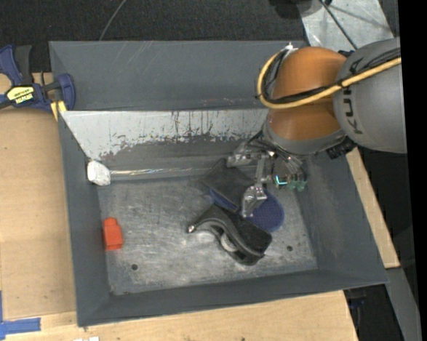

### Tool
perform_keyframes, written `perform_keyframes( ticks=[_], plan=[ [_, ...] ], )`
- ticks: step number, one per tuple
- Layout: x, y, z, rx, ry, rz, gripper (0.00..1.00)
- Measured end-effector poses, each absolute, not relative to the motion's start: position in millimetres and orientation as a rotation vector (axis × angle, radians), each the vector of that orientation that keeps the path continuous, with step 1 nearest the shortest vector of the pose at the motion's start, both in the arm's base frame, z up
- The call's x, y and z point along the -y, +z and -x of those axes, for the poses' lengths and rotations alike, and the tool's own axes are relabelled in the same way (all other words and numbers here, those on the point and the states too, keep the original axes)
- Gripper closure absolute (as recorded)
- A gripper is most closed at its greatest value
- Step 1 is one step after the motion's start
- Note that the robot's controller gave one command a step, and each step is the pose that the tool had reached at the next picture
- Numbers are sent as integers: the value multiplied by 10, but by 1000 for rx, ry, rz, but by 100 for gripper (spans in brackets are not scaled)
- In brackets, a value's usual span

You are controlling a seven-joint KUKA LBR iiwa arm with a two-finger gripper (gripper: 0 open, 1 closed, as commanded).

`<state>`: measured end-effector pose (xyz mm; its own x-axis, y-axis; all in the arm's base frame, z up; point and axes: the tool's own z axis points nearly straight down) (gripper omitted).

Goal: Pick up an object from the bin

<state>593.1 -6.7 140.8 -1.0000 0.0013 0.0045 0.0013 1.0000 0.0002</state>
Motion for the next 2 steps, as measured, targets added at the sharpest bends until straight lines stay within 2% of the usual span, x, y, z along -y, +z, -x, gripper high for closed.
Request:
perform_keyframes(
  ticks=[1, 2],
  plan=[
    [28, 1115, -5945, 3148, 0, 197, 0],
    [23, 1090, -5938, 3144, 0, 197, 100]
  ],
)
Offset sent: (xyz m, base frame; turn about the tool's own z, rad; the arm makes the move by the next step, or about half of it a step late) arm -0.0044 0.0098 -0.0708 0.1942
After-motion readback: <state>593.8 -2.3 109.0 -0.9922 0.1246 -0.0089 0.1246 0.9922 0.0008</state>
